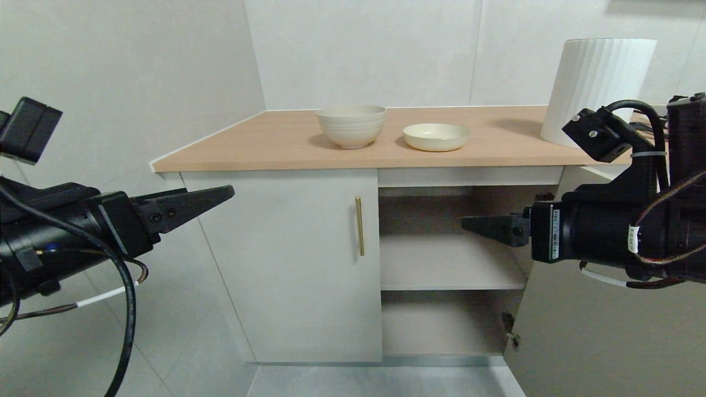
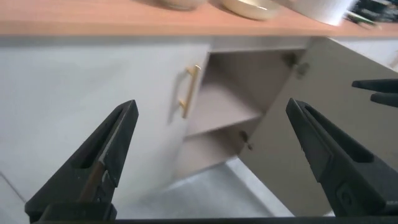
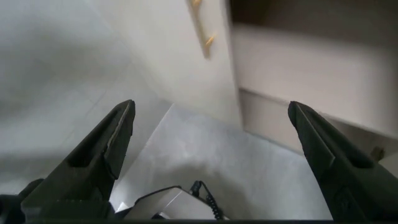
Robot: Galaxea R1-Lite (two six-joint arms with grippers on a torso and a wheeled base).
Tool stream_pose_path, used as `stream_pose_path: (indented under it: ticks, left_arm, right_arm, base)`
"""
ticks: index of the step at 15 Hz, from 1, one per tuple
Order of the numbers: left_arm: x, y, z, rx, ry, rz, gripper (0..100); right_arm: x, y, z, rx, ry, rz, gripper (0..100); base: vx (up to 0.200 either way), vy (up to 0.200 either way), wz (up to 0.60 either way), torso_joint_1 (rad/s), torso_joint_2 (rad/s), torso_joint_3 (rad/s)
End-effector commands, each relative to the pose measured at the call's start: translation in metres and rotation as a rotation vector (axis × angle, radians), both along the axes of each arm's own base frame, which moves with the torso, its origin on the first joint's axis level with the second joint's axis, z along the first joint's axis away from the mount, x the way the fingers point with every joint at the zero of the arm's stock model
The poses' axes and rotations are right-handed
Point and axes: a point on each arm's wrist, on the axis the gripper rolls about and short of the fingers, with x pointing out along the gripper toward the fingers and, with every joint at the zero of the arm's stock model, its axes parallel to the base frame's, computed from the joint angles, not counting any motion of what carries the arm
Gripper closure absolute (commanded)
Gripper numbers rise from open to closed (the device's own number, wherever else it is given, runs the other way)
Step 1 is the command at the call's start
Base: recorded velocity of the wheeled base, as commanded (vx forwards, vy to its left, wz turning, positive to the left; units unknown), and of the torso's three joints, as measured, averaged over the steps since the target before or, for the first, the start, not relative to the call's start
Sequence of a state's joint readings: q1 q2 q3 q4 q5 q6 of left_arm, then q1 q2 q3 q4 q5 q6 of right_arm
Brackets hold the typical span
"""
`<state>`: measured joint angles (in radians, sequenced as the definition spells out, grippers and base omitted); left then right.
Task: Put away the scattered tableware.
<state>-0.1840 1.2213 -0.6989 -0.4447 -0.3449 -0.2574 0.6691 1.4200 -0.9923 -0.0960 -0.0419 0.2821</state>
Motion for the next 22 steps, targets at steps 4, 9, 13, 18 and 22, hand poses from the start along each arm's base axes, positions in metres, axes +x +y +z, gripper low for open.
stream_pose_path:
  ticks: [4, 9, 13, 18, 22]
  left_arm:
    - [0.005, -0.001, 0.000, 0.000, 0.008, 0.000, 0]
    - [0.000, 0.000, 0.003, -0.007, -0.012, -0.001, 0]
    - [0.001, -0.001, 0.003, -0.008, -0.007, -0.004, 0]
    - [0.002, -0.002, 0.002, -0.007, -0.001, -0.011, 0]
    - [0.007, -0.005, -0.002, -0.003, 0.019, -0.024, 0]
  right_arm:
    - [-0.002, -0.001, 0.000, -0.003, 0.007, 0.006, 0]
    - [-0.020, -0.013, 0.001, 0.028, 0.012, 0.105, 0]
    - [-0.018, -0.012, -0.002, 0.022, 0.015, 0.103, 0]
    - [-0.014, -0.014, -0.003, 0.021, 0.016, 0.082, 0]
    - [-0.010, -0.016, -0.003, 0.016, -0.004, 0.070, 0]
  base:
    - [0.200, 0.000, 0.00, 0.004, 0.00, 0.001]
    - [0.040, 0.000, 0.00, 0.000, 0.00, 0.000]
    - [0.000, 0.000, 0.00, 0.000, 0.00, 0.000]
    - [0.000, 0.000, 0.00, 0.000, 0.00, 0.000]
    - [0.000, 0.000, 0.00, 0.047, -0.18, -0.163]
